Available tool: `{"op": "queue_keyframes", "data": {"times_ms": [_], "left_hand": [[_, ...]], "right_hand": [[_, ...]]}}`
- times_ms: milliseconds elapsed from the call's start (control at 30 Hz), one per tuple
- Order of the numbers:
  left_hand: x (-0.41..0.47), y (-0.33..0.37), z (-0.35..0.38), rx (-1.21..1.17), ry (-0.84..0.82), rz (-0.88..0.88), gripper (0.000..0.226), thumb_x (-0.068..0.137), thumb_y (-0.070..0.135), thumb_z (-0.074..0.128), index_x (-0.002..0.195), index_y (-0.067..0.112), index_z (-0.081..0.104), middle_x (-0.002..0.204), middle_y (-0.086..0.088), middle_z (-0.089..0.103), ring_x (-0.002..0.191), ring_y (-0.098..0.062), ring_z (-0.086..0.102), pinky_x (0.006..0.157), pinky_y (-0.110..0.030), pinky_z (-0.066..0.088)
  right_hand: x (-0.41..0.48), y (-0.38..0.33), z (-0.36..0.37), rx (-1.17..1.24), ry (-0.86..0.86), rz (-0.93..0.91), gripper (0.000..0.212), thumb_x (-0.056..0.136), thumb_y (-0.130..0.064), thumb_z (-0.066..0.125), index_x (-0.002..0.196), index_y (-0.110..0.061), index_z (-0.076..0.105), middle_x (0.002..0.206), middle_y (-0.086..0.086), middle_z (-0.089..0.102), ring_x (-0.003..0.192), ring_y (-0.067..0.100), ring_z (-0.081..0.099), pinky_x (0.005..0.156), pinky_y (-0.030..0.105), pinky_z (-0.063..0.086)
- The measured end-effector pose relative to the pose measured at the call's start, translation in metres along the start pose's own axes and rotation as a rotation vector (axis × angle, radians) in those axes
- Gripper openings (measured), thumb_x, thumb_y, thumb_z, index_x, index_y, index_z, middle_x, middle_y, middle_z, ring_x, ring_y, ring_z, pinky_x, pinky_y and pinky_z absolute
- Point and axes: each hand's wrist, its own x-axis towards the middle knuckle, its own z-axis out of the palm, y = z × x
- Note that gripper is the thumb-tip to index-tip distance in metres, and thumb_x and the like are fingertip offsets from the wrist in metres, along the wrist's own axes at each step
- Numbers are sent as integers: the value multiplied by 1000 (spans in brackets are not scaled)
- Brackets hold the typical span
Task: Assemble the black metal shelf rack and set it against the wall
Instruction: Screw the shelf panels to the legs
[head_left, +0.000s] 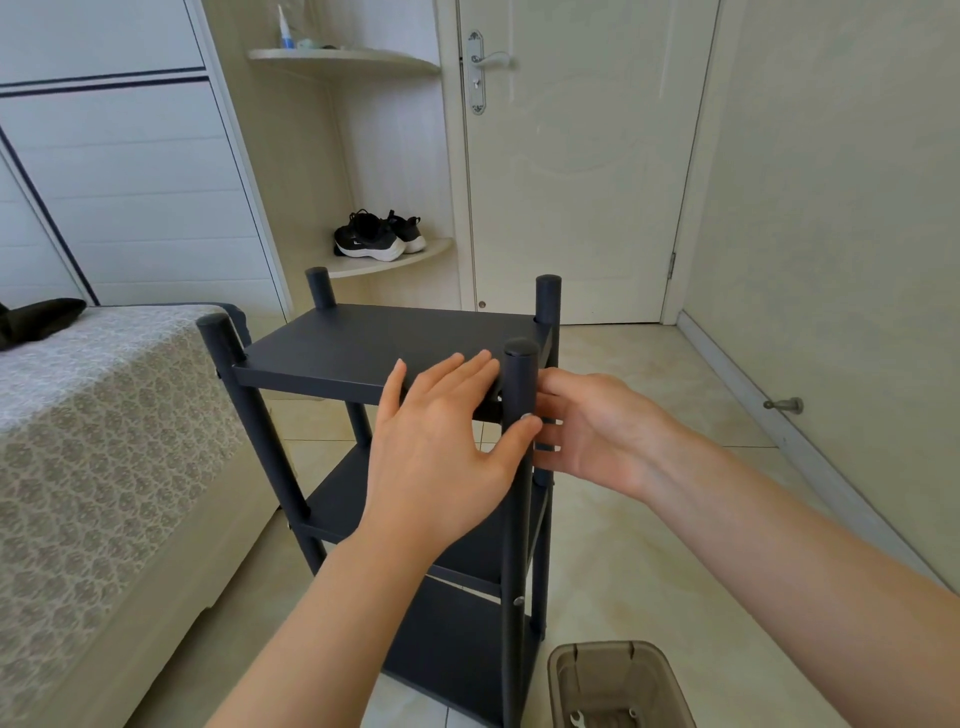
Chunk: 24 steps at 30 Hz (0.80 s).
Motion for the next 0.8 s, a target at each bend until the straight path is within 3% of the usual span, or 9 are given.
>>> {"op": "queue_keyframes", "data": {"times_ms": [200, 300, 433, 533, 633, 800], "left_hand": [[0, 0, 4, -17, 28, 1, 63, 88, 62, 44, 142, 31, 56, 148, 12, 53, 144, -9, 37, 124, -37, 8], [0, -1, 4, -16, 34, 1, 63, 89, 61, 44, 142, 29, 57, 147, 11, 54, 144, -10, 38, 123, -36, 10], [2, -3, 5, 0, 43, 1, 63, 90, 61, 42, 142, 27, 57, 147, 10, 54, 144, -11, 39, 123, -37, 11], [1, -3, 7, 5, 59, 12, 64, 91, 63, 41, 140, 26, 58, 145, 9, 56, 142, -11, 41, 122, -36, 11], [1, -4, 9, 2, 97, 26, 66, 91, 64, 36, 137, 24, 62, 141, 8, 60, 140, -12, 44, 122, -38, 13], [-2, -3, 20, 4, 200, 61, 55, 97, 56, 41, 127, 18, 67, 129, 3, 67, 133, -18, 51, 121, -42, 18]], "right_hand": [[-1, 5, -7, 64, -53, -22, 18, 89, -25, 68, 98, -13, 78, 94, 6, 73, 70, 14, 69, 63, 27, 56], [-2, 9, -14, 94, -57, -28, 25, 93, -19, 64, 114, -7, 70, 102, 9, 74, 82, 17, 72, 75, 30, 58], [-7, 15, -29, 59, -4, -16, 27, 92, -14, 65, 118, -5, 63, 107, 12, 74, 98, 25, 72, 89, 40, 57], [-13, 28, -44, -63, 31, 37, 33, 91, -16, 67, 122, -7, 60, 108, 10, 74, 100, 26, 72, 91, 41, 56], [-17, 48, -62, -268, 70, 128, 26, 92, -20, 68, 116, -11, 64, 102, 6, 76, 96, 22, 73, 93, 41, 56], [-14, 99, -93, -630, 126, 325, 19, 95, -21, 65, 111, -12, 65, 97, 2, 76, 90, 17, 73, 83, 33, 60]]}}
